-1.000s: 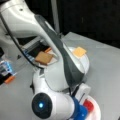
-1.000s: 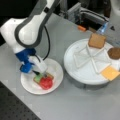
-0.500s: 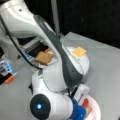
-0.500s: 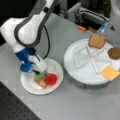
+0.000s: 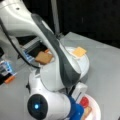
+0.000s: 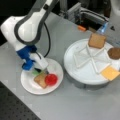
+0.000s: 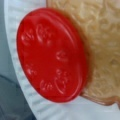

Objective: Ingredient selection for cheeseburger or sandwich

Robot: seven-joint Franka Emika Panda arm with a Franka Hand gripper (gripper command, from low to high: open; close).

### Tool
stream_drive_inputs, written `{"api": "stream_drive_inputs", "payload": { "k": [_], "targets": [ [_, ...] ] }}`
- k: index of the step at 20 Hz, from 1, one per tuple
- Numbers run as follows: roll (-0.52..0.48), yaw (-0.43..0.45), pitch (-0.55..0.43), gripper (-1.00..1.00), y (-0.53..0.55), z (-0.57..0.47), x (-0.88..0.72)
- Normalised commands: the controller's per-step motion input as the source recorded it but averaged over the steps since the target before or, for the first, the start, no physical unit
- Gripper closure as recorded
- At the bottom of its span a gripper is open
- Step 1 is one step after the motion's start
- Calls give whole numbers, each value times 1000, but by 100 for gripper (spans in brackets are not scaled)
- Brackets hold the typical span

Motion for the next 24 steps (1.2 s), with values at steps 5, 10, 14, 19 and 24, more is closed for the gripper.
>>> {"api": "stream_drive_inputs", "payload": {
  "k": [5,10,14,19,24],
  "targets": [
    [-100,-29,-107,-100,154,34,-297],
    [-182,-57,-20,-100,198,211,-392],
    [-281,-66,30,-100,261,259,-415],
    [-450,-55,28,-100,354,239,-349],
    [-577,-43,-29,-100,492,230,-345]
  ]
}}
